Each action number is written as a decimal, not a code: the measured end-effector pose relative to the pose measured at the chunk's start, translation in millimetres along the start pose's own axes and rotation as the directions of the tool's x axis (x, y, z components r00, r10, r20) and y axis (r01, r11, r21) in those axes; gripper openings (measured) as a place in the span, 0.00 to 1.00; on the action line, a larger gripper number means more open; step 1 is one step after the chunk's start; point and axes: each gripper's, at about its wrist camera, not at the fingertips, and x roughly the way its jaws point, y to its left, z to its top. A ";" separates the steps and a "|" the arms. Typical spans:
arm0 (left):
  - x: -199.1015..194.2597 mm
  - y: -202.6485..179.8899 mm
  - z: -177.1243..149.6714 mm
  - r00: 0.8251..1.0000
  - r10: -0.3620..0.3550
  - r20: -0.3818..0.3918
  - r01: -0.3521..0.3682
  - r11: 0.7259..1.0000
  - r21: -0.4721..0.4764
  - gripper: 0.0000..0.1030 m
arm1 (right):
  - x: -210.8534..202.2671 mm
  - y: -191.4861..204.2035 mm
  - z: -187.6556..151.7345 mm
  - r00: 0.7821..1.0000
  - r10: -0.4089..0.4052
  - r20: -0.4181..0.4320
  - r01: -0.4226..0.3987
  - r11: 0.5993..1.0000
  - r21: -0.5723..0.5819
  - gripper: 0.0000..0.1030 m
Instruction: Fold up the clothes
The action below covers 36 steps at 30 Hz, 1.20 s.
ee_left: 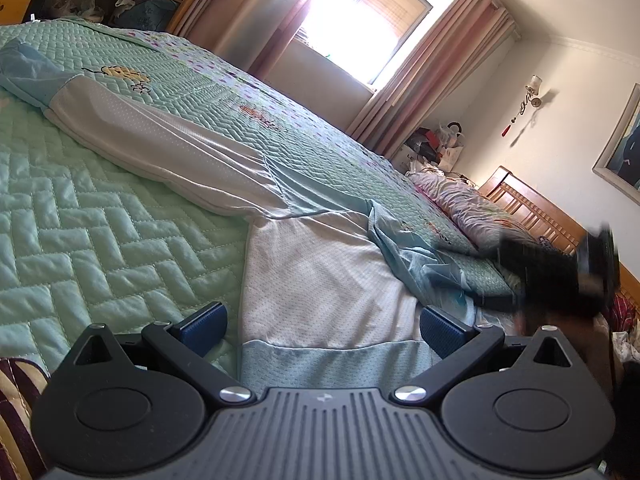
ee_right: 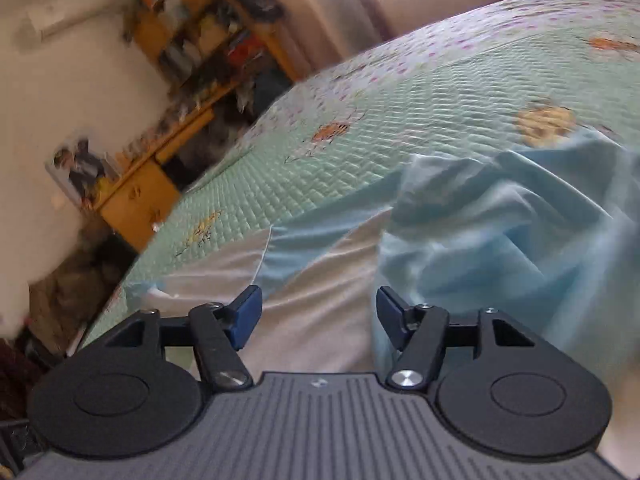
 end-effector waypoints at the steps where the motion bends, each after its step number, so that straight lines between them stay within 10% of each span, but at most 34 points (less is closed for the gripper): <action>1: -0.1 0.3 0.0 1.000 -0.001 0.001 0.001 1.000 -0.001 0.99 | -5.3 -1.6 -12.7 1.000 0.016 -0.022 -0.016 1.000 0.006 0.64; 6: -0.4 1.4 -0.2 1.000 -0.008 0.006 0.008 1.000 -0.007 0.99 | -66.0 1.3 -57.5 0.990 0.102 0.099 -0.110 0.991 0.078 0.70; 11: -3.3 4.2 1.0 1.000 -0.024 0.014 0.025 0.999 -0.029 0.99 | -101.3 6.0 -105.5 0.998 0.042 0.038 -0.046 0.993 0.108 0.71; 18: -68.7 -44.2 -0.1 0.998 -0.038 0.051 0.035 0.998 0.060 0.99 | -135.9 39.3 -135.2 0.990 -0.138 -0.024 0.132 0.979 -0.155 0.73; 26: -122.2 -119.1 -85.2 0.987 -0.018 -0.157 0.059 0.962 0.266 0.99 | -180.0 66.3 -211.8 0.954 -0.292 -0.072 0.237 0.877 -0.417 0.74; 36: -143.4 -134.2 -122.6 0.968 0.138 -0.210 -0.055 0.933 0.357 0.99 | -232.0 61.4 -233.2 0.921 -0.373 -0.113 0.287 0.846 -0.449 0.81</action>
